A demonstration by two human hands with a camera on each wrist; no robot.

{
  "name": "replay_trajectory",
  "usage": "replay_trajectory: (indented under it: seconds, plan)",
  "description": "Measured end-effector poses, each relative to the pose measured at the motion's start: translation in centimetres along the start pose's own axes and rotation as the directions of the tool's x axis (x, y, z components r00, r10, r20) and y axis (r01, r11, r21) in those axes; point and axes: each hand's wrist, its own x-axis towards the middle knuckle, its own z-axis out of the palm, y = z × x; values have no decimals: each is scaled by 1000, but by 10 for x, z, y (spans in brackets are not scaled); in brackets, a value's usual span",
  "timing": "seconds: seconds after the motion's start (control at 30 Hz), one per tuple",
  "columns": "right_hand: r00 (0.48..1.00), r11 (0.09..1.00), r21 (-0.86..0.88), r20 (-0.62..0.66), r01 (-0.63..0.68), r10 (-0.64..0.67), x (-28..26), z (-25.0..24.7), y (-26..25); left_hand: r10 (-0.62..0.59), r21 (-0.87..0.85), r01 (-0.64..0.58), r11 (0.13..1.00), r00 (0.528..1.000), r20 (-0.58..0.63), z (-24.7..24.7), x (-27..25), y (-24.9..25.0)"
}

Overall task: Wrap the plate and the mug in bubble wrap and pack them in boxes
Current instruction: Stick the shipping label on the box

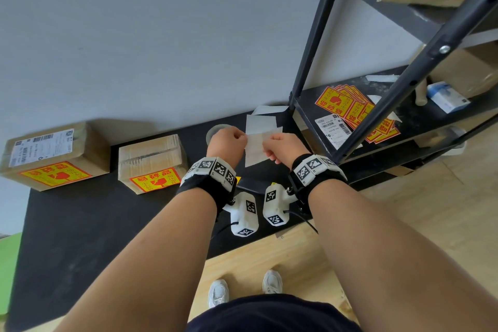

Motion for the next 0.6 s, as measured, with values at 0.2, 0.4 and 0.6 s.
replay_trajectory:
  seconds: [0.2,0.4,0.6]
  plan:
    - [991,996,78,-121,-51,60,11,-6,6,-150,-135,127,983,973,-174,-4,10,0]
    - [963,984,139,-230,-112,142,31,-18,10,-283,-176,236,956,898,-337,-16,28,-5]
    - [936,978,91,-284,-190,208,62,-19,9,-400,-247,319,915,793,-459,-32,45,-19]
